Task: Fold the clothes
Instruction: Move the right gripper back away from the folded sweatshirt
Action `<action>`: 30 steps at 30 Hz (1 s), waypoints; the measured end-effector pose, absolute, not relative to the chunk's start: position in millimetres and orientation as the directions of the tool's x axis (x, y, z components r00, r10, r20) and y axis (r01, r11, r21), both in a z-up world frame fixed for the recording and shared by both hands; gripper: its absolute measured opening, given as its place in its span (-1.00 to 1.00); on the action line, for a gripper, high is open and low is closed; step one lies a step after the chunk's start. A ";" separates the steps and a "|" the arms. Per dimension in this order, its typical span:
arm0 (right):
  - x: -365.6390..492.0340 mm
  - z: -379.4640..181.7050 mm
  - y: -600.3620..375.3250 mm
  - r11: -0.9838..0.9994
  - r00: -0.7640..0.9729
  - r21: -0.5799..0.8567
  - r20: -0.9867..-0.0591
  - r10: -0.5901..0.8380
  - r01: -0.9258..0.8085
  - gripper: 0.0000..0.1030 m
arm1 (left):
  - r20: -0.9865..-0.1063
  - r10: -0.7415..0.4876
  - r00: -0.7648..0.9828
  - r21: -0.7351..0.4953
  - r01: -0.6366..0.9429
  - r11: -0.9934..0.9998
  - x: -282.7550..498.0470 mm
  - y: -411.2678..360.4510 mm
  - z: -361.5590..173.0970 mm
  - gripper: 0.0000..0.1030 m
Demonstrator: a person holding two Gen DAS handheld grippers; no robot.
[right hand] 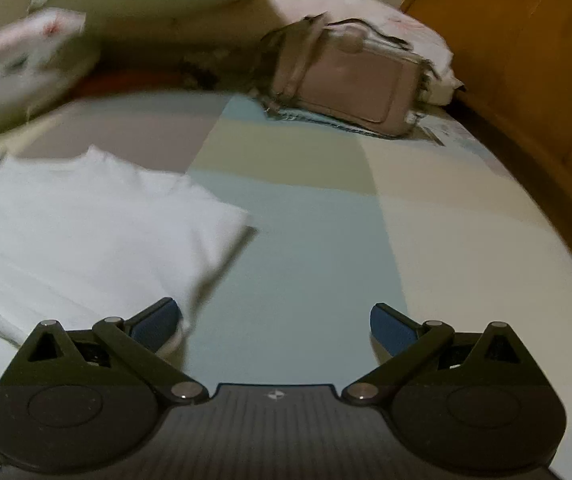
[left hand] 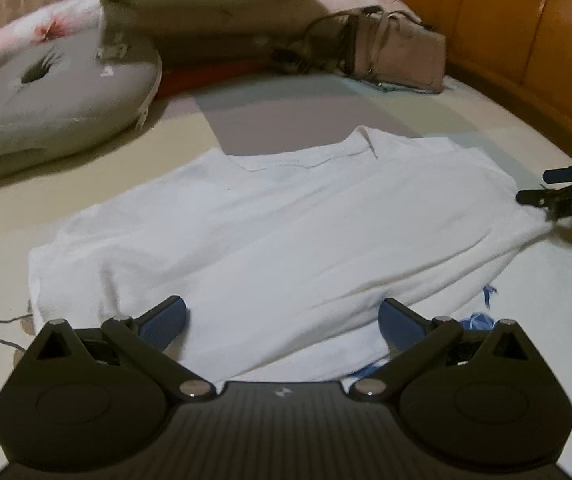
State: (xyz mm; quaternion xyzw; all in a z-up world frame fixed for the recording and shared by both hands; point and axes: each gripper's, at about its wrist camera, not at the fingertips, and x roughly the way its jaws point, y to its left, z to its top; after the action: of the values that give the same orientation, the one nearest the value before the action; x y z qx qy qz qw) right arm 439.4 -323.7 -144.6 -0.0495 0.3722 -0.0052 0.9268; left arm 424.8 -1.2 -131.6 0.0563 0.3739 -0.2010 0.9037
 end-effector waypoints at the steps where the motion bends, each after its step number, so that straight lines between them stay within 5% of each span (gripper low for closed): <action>1: 436.5 -143.1 -332.5 0.996 0.719 -0.090 -0.692 -0.064 0.002 1.00 | -0.694 -0.324 0.643 -0.049 0.407 0.912 425.0 -0.1 -129.5 0.98; 15: 475.0 -144.6 -313.2 0.902 0.678 0.333 -0.599 0.427 -0.274 1.00 | -0.677 -0.341 0.653 -0.095 0.382 0.919 441.7 26.1 -133.3 0.98; 20: 465.3 -139.4 -325.9 0.950 0.710 0.251 -0.635 0.306 -0.185 1.00 | -0.670 -0.316 0.671 -0.055 0.380 0.923 436.2 36.2 -121.1 0.98; 25: 462.1 -116.1 -305.9 0.914 0.716 0.296 -0.572 0.401 -0.276 1.00 | -0.618 -0.382 0.687 -0.113 0.403 0.908 440.6 32.6 -107.8 0.98; 30: 472.2 -138.2 -277.7 0.910 0.660 0.273 -0.626 0.415 -0.313 1.00 | -0.668 -0.276 0.691 -0.032 0.344 0.939 450.2 36.2 -129.7 0.98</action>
State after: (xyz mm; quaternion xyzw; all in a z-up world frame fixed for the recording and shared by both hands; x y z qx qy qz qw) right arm 472.2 -277.7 -138.2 0.0707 0.3603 0.2003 0.9084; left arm 450.2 36.2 -129.7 0.0477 0.3552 -0.1687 0.9182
